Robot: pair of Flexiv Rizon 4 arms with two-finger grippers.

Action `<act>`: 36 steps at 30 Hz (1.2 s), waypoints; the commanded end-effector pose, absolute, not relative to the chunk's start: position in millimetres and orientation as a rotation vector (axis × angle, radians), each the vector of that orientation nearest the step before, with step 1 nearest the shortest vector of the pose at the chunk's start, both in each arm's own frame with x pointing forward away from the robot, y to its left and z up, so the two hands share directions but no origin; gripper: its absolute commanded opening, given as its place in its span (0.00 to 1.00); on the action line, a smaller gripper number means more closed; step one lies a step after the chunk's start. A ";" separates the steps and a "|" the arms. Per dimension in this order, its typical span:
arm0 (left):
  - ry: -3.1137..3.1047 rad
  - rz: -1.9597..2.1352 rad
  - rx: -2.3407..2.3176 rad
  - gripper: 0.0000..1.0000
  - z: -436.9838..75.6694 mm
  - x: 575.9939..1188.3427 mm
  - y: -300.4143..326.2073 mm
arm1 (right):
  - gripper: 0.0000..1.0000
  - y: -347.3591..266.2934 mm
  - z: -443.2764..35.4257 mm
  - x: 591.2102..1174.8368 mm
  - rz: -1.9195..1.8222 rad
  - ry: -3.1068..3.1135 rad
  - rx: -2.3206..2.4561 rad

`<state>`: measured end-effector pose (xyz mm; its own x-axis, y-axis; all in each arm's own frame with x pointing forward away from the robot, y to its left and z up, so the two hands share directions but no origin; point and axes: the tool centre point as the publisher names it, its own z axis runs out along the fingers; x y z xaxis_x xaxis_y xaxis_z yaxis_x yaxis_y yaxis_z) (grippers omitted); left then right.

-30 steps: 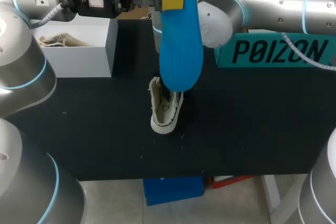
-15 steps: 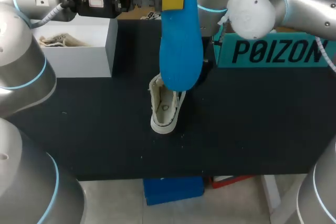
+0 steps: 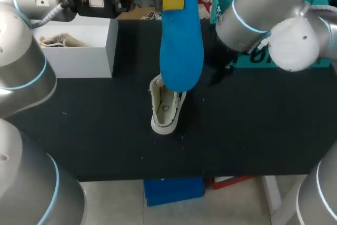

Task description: Take the shoe out of the shoebox, open the shoe tongue, remove and reinsert the insole, then place the shoe into the shoebox

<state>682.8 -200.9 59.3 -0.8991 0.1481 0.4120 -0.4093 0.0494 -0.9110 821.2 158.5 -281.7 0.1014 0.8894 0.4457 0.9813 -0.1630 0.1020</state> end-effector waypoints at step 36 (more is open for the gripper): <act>-1.941 1.905 0.263 0.00 58.5 682.8 -202.5 | 1.00 151.7 -254.1 822.3 -1.346 -1.401 -1.539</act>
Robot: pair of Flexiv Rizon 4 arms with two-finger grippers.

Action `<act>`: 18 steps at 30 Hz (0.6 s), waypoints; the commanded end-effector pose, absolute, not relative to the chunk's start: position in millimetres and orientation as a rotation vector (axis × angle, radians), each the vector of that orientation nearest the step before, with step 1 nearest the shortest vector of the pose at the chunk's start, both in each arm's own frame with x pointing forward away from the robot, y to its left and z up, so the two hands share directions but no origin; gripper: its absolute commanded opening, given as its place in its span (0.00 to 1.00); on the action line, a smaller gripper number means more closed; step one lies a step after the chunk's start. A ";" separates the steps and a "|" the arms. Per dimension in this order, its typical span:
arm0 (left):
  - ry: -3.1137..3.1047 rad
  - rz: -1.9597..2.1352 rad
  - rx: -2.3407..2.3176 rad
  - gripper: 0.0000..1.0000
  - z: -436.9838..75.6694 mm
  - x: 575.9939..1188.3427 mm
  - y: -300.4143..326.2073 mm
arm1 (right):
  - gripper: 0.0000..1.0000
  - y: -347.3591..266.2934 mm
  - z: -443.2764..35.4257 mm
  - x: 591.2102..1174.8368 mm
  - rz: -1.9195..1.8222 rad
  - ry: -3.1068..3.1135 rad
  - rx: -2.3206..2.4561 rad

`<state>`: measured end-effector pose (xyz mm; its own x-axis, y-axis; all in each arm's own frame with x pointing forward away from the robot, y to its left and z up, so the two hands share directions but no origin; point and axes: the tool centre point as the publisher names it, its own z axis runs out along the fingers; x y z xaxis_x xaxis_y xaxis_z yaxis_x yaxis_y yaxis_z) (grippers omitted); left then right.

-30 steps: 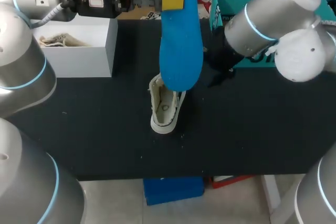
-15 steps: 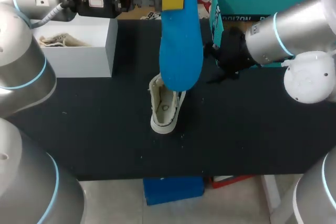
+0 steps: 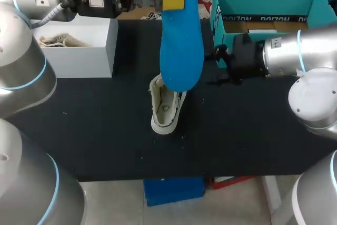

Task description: Take the shoe out of the shoebox, open the shoe tongue, remove and reinsert the insole, then place the shoe into the shoebox

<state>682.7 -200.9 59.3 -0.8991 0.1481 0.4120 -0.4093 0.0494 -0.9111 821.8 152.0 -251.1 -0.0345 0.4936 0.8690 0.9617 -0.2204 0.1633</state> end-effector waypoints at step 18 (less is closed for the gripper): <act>-2.582 2.382 -0.364 0.00 38.7 652.2 -191.1 | 1.00 152.3 -249.5 823.3 -1.370 -1.427 -1.521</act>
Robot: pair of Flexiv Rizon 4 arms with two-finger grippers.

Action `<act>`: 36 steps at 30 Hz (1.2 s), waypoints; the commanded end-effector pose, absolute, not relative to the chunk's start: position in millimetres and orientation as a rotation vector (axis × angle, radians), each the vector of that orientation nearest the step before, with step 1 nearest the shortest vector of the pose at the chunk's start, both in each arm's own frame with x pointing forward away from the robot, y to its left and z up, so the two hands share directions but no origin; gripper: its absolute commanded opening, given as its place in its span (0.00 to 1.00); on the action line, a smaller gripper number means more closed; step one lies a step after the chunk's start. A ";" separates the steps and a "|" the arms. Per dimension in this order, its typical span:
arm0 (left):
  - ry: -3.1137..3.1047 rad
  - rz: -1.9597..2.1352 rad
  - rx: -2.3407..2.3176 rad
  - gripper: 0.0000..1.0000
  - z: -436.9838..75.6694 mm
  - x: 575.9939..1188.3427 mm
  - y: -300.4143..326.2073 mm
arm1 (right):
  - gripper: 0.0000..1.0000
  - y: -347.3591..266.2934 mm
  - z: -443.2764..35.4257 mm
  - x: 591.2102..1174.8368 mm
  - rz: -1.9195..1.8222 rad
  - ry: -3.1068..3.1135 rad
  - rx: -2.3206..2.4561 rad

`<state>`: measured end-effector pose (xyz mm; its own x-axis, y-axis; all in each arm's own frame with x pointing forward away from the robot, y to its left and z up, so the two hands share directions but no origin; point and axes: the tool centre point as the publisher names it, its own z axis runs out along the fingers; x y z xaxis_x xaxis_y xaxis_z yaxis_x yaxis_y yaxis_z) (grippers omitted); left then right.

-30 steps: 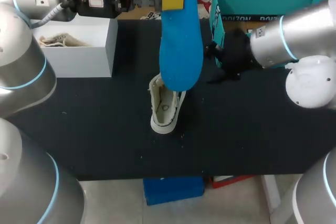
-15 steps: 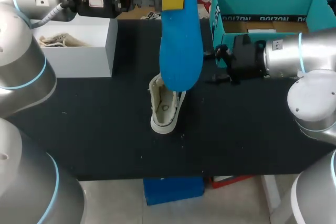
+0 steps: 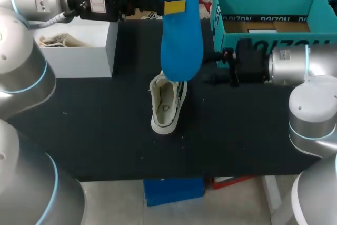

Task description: Take the shoe out of the shoebox, open the shoe tongue, remove and reinsert the insole, then place the shoe into the shoebox

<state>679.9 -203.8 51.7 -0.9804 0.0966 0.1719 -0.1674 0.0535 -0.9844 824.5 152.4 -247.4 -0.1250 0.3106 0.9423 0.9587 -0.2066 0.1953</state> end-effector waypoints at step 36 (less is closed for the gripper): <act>-2.671 2.532 -0.962 0.00 -101.2 644.6 -157.5 | 1.00 152.3 -249.5 823.3 -1.370 -1.427 -1.521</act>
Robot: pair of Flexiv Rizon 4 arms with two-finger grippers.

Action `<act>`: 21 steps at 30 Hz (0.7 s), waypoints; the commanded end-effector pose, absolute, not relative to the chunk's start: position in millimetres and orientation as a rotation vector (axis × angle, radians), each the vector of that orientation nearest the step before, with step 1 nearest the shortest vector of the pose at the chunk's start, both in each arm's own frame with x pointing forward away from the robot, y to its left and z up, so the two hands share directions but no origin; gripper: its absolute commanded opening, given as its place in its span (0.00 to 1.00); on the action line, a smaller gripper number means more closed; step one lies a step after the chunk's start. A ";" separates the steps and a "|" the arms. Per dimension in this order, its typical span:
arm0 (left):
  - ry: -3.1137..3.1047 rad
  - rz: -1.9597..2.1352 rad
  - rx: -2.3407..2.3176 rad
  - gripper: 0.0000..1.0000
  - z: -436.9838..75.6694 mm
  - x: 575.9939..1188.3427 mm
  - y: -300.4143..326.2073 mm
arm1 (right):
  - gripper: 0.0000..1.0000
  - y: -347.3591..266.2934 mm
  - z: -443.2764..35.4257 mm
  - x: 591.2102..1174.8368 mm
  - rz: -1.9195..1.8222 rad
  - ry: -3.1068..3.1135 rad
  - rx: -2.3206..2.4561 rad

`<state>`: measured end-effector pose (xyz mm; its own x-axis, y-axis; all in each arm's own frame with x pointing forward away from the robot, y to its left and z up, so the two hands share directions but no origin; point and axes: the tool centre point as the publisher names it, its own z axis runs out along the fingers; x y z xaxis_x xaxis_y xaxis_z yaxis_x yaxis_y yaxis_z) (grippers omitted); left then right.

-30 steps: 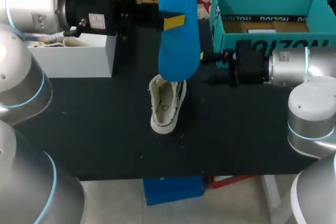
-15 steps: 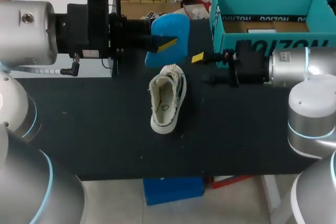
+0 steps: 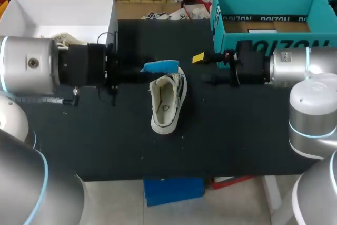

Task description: Take the shoe out of the shoebox, open the shoe tongue, remove and reinsert the insole, then place the shoe into the shoebox

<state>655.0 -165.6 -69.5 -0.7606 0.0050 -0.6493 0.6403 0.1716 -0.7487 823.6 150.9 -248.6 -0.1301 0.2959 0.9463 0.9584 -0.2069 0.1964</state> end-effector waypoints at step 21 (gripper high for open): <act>1.672 -1.604 0.695 0.00 -131.9 645.4 -159.1 | 1.00 152.3 -249.5 823.3 -1.370 -1.427 -1.521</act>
<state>651.3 -159.1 -130.6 -0.6105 -0.0606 -0.7897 0.7858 0.0783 -0.6135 824.0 150.7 -248.8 -0.1306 0.2950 0.9465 0.9584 -0.2067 0.1966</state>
